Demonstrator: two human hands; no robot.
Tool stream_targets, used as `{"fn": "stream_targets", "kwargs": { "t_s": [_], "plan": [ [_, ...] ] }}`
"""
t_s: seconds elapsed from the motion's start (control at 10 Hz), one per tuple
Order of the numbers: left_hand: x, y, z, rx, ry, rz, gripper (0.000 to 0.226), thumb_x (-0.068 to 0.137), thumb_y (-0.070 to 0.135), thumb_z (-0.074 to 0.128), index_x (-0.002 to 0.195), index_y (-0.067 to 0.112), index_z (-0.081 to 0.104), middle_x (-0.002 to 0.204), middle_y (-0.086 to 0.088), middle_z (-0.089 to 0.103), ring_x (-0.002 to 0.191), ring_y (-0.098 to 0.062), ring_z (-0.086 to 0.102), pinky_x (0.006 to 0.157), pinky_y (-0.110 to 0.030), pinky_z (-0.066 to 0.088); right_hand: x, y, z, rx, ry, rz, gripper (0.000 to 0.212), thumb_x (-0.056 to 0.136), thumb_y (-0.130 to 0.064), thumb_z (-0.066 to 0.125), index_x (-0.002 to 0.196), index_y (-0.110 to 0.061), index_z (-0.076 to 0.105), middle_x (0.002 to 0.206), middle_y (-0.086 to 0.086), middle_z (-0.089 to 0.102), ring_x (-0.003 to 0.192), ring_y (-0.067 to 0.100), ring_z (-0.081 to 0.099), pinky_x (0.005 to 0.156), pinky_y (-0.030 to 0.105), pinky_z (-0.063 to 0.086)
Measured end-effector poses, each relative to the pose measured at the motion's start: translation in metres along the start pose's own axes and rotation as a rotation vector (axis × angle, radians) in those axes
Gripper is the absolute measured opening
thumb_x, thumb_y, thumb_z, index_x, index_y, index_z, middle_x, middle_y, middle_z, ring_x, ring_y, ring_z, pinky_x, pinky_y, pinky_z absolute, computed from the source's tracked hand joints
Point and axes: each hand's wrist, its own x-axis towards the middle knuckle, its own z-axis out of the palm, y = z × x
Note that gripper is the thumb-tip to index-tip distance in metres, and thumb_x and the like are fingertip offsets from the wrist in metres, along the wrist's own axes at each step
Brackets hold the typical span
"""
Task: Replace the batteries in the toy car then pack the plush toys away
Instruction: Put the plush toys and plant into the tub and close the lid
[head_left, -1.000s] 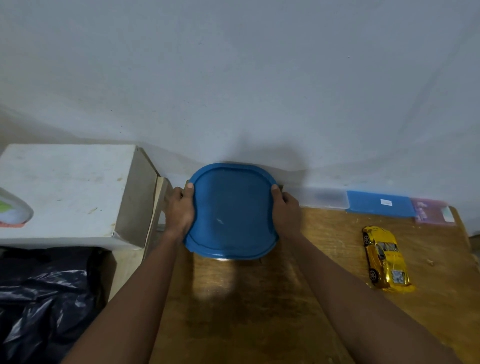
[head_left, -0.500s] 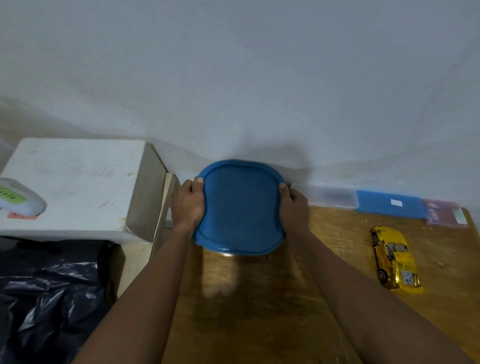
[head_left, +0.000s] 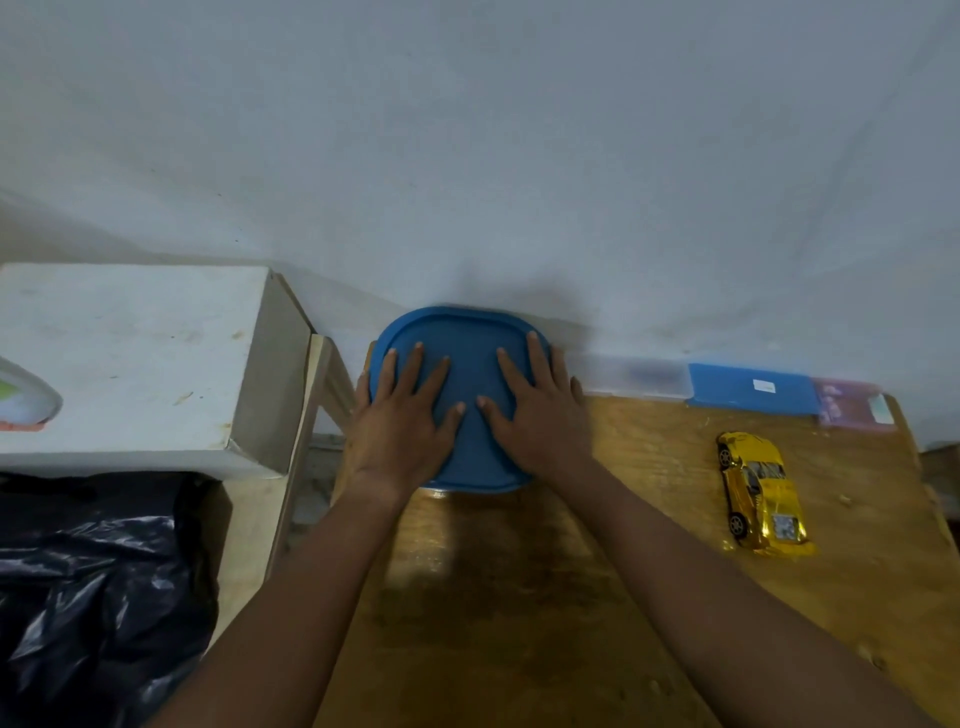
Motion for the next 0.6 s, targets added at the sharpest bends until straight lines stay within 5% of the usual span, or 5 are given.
{"fn": "stream_targets", "kwargs": {
  "t_s": [0.4,0.6],
  "plan": [
    [0.000,0.005,-0.002,0.074,-0.070,0.002,0.066,0.102,0.060,0.015,0.161,0.033,0.008,0.170,-0.002,0.001,0.155,-0.030,-0.001,0.121,-0.057,0.001,0.008,-0.005,-0.017,-0.020,-0.203,0.034,0.084,0.086,-0.078,0.028,0.154,-0.040,-0.003,0.161,-0.005,-0.025,0.148,0.028,-0.017,0.118,0.057,0.000],
    [-0.012,0.030,-0.009,-0.124,0.085,-0.047,0.056,0.102,0.048,0.043,0.151,0.020,0.041,0.164,-0.010,0.027,0.153,-0.036,0.013,0.120,-0.062,0.006,-0.026,0.005,-0.029,0.277,0.091,0.108,0.064,0.095,-0.058,0.039,0.152,-0.031,0.024,0.163,0.005,0.009,0.149,0.026,0.012,0.119,0.053,0.014]
  ]
}}
